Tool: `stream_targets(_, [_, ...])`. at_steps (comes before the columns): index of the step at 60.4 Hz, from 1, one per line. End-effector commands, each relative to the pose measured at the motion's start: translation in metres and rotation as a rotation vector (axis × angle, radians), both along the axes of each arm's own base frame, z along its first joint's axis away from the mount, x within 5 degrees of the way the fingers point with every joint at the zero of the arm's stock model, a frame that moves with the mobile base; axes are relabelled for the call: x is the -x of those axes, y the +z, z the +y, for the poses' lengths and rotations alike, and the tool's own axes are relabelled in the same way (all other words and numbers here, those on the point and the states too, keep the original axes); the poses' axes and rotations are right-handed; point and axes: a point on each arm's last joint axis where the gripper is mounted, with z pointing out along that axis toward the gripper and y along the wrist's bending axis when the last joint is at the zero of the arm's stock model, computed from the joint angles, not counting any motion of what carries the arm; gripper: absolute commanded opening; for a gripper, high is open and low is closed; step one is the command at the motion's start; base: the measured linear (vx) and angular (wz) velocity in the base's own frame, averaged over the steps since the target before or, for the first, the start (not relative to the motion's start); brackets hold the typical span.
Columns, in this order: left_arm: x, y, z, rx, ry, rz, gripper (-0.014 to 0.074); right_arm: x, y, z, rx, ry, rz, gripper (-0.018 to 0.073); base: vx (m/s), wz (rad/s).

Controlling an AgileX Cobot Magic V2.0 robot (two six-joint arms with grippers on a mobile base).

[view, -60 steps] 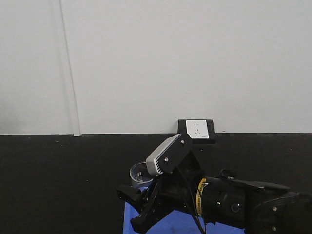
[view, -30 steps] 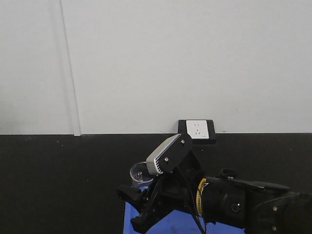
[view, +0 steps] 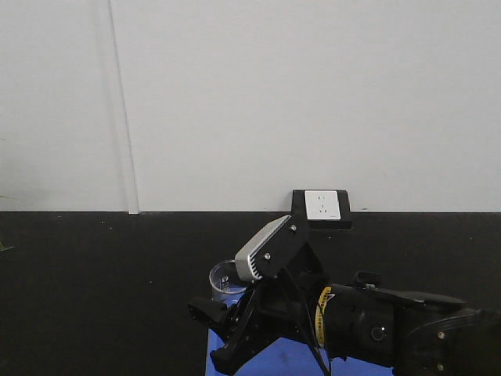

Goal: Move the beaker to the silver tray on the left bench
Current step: 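Hold the beaker raised in the right gripper while the base starts turning, then drive the base toward the bench with the silver tray, beaker held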

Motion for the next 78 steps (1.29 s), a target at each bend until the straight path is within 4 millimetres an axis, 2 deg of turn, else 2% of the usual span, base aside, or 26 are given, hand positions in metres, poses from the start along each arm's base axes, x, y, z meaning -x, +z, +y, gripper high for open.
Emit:
stream_targets(1, [-0.0017, 0.0004, -0.0007, 0.005, -0.009, -0.064, 0.0001, 0.0052, 0.0277, -0.0011, -0.078, 0.016, -0.058, -0.0011, -0.11, 0.02])
stream_targets(78, [-0.0017, 0.0004, -0.0007, 0.004, -0.009, -0.063, 0.0001, 0.0052, 0.0277, -0.0011, -0.078, 0.016, -0.058, -0.0011, -0.26, 0.13])
